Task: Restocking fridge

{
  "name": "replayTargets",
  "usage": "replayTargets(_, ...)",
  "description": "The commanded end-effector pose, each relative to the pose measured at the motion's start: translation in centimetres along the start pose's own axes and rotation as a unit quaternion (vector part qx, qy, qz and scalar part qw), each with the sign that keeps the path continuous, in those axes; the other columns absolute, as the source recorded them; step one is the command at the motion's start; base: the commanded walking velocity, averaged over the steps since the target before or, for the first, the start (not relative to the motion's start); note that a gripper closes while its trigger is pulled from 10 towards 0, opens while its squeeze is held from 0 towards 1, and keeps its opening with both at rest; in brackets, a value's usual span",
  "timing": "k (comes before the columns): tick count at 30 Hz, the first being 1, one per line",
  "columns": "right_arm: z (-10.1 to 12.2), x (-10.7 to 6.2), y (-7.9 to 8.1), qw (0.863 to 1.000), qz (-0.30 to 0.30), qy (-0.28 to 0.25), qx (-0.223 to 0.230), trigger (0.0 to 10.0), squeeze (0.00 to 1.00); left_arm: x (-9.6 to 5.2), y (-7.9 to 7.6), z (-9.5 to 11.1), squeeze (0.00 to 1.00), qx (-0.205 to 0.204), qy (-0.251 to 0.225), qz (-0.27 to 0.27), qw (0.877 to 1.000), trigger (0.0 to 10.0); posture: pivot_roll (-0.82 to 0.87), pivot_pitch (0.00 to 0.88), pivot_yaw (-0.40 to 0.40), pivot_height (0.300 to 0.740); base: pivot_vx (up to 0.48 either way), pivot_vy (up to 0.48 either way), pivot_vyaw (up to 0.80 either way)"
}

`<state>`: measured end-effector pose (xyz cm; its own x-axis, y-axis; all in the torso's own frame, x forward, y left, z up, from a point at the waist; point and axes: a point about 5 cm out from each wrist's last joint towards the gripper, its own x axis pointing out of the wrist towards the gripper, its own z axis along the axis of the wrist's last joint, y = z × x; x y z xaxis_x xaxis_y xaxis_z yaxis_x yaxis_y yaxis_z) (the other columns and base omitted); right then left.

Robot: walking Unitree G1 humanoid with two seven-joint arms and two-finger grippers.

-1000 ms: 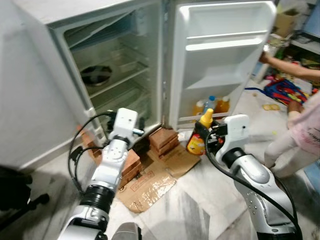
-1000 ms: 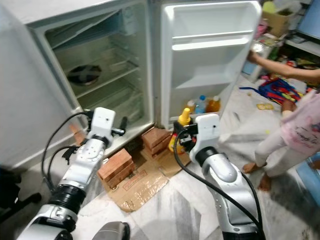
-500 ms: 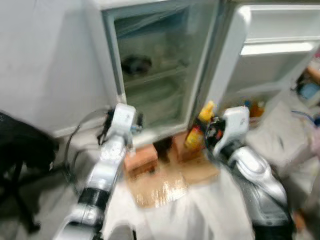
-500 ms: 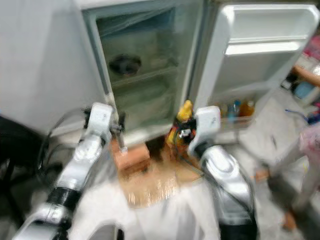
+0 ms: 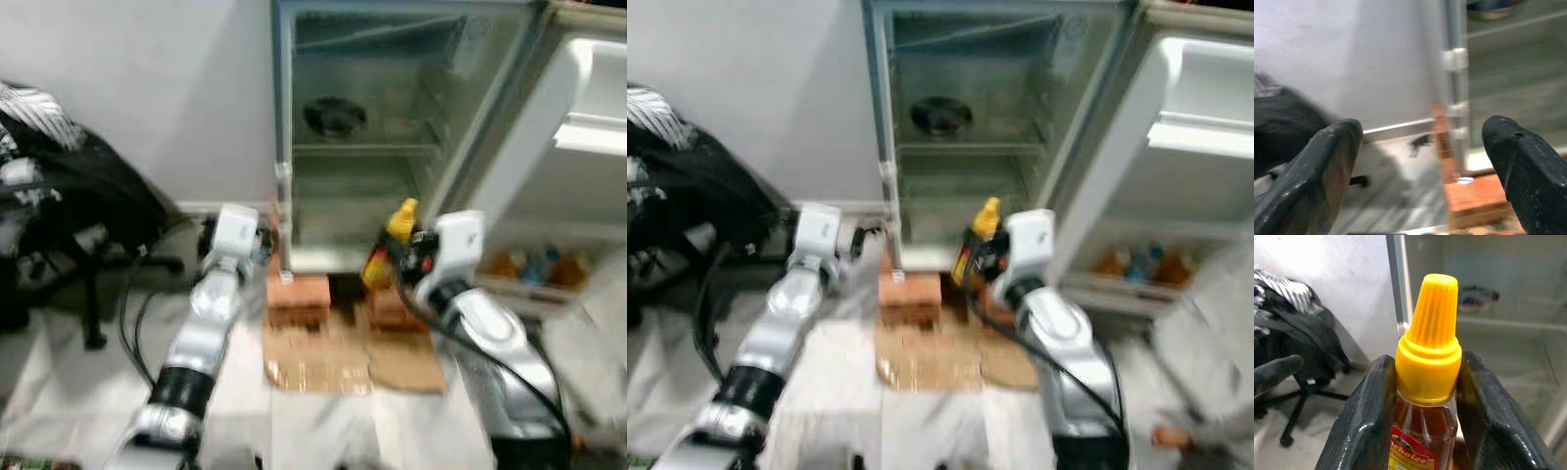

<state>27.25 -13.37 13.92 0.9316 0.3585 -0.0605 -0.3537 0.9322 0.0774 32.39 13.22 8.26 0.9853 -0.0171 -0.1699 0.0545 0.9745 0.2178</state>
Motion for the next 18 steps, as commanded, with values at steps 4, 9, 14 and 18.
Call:
replayTargets(4, 0.9, -0.4, -1.6, 0.999, -0.042, -0.024, -0.017, 10.0, 0.0, 0.0, -1.1, 0.9, 0.0, -0.008, -0.015, -0.009, 1.0, 10.0, -0.02, 0.0, -0.013, 0.74, 0.0, 0.0, 0.0)
replayTargets(9, 1.0, -0.3, -1.5, 0.999, -0.042, -0.029, -0.014, 10.0, 0.0, -0.3, -0.6, 0.6, 0.0, -0.014, -0.015, 0.001, 1.0, 10.0, -0.02, 0.0, -0.011, 0.74, 0.0, 0.0, 0.0)
replayTargets(14, 1.0, -0.2, -1.5, 0.998, -0.048, -0.034, -0.012, 10.0, 0.0, -0.5, 0.0, 0.4, 0.0, -0.019, -0.01, 0.012, 1.0, 10.0, -0.02, 0.0, -0.008, 0.74, 0.0, 0.0, 0.0)
replayTargets(18, 1.1, -0.1, -1.4, 0.998, -0.052, -0.038, -0.01, 10.0, 0.0, -0.7, 0.5, 0.2, 0.0, -0.021, -0.008, 0.025, 0.999, 10.0, -0.02, 0.0, -0.007, 0.74, 0.0, 0.0, 0.0)
